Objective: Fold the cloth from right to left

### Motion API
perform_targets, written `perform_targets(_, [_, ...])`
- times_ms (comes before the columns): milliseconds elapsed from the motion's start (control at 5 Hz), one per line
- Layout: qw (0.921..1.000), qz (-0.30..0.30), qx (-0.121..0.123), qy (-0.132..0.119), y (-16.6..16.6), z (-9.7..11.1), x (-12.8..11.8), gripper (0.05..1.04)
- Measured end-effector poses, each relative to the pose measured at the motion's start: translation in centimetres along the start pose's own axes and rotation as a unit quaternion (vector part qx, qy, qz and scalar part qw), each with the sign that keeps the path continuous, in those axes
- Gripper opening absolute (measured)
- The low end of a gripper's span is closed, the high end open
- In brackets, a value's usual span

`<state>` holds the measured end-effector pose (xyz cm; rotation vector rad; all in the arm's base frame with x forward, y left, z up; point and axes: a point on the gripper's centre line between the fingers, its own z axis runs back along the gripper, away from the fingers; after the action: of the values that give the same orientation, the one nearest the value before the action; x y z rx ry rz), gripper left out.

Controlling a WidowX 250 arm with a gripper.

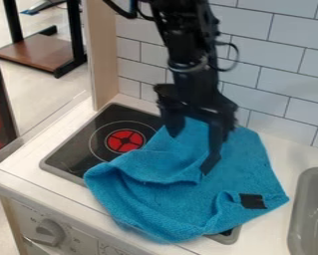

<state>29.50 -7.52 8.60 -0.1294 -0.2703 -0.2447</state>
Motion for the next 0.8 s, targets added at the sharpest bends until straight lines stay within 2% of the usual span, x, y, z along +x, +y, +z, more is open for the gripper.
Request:
perform_targets(400, [0.9971, -0.057, -0.034, 0.036, -3.8, -2.7, -1.5, 0.999])
perform_targets(600, [0.9954, -0.067, -0.034, 0.060, -4.5, -4.4, -2.2, 0.999])
perform_targets(800, [0.9920, -0.079, -0.032, 0.093, -4.5, -6.4, -3.3, 0.999])
